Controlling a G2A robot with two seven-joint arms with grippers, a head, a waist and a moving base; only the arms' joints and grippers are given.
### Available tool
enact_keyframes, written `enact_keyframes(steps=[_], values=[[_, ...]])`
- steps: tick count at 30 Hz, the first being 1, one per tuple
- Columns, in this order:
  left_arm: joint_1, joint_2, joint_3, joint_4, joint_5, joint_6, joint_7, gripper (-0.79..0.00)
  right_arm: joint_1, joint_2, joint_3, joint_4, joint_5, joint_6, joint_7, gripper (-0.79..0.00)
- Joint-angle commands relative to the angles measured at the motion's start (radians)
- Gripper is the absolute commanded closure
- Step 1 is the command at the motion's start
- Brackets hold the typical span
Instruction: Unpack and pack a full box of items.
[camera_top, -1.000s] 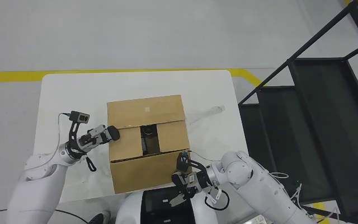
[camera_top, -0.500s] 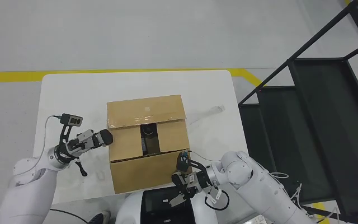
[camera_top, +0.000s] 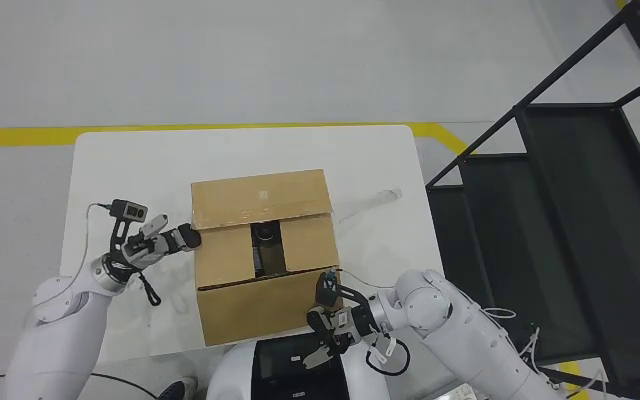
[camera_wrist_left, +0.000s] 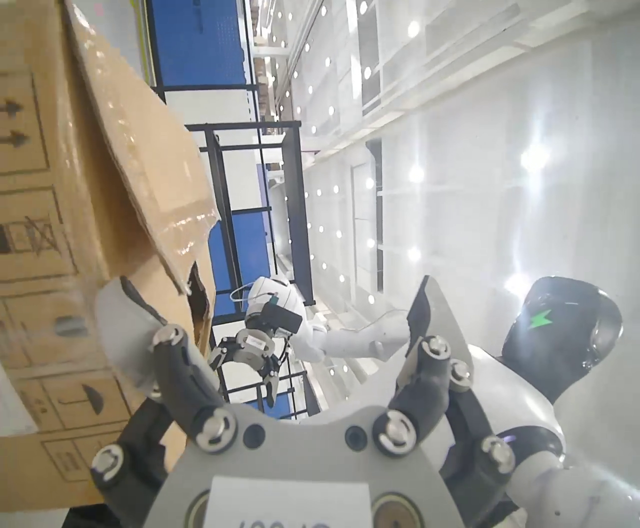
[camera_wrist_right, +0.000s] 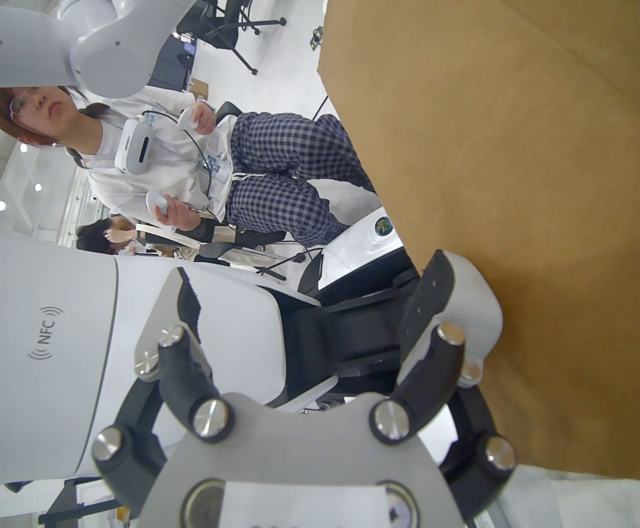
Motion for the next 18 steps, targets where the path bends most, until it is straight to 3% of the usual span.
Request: enact_keyframes(steps=[1, 18], values=[[-0.018, -0.004, 0.006, 0.009, -0.014, 0.010, 0.022, -0.785, 0.000, 0.000, 0.000, 0.000, 0.000, 0.000, 0.000, -0.785], [-0.151, -0.027, 0.045, 0.090, -0.147, 0.104, 0.003, -0.785, 0.000, 0.000, 0.000, 0.000, 0.000, 0.000, 0.000, -0.785]])
